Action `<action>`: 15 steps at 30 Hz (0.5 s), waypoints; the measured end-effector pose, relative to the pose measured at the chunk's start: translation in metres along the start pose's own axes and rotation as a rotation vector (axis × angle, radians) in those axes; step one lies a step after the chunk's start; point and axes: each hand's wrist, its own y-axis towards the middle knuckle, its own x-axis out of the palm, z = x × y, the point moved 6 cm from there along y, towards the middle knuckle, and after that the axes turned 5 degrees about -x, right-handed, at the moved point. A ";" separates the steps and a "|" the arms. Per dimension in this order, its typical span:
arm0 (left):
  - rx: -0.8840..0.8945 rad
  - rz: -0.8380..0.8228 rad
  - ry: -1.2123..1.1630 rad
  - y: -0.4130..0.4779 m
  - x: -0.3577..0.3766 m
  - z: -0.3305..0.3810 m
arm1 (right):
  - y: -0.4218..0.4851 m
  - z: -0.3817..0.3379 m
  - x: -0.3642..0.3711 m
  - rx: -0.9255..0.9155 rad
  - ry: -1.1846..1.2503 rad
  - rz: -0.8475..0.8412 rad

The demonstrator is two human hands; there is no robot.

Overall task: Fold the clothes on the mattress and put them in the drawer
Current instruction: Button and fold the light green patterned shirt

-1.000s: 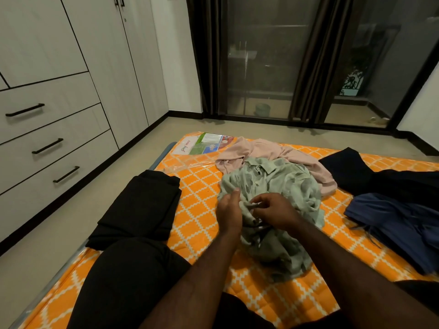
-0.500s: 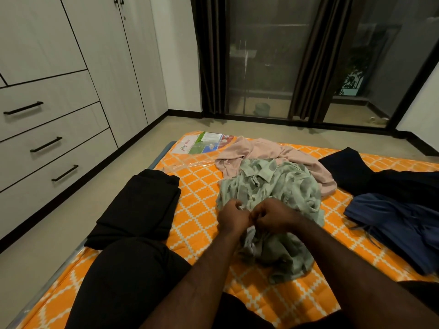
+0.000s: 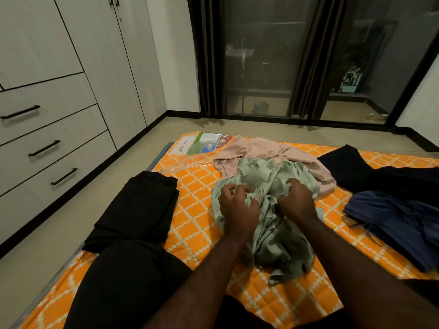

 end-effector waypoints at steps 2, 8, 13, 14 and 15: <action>-0.042 0.019 0.017 0.001 -0.003 0.000 | -0.004 -0.016 -0.001 -0.099 -0.005 0.028; -0.273 0.126 -0.019 0.023 -0.040 -0.005 | -0.048 -0.093 0.017 -0.560 -0.047 -0.063; -0.438 -0.060 -0.057 0.036 -0.048 -0.026 | -0.076 -0.110 0.043 -0.776 -0.179 -0.164; -0.457 -0.078 -0.058 0.035 -0.047 -0.028 | -0.076 -0.109 0.044 -0.765 -0.165 -0.190; -0.482 -0.103 -0.067 0.035 -0.044 -0.031 | -0.076 -0.107 0.046 -0.753 -0.137 -0.232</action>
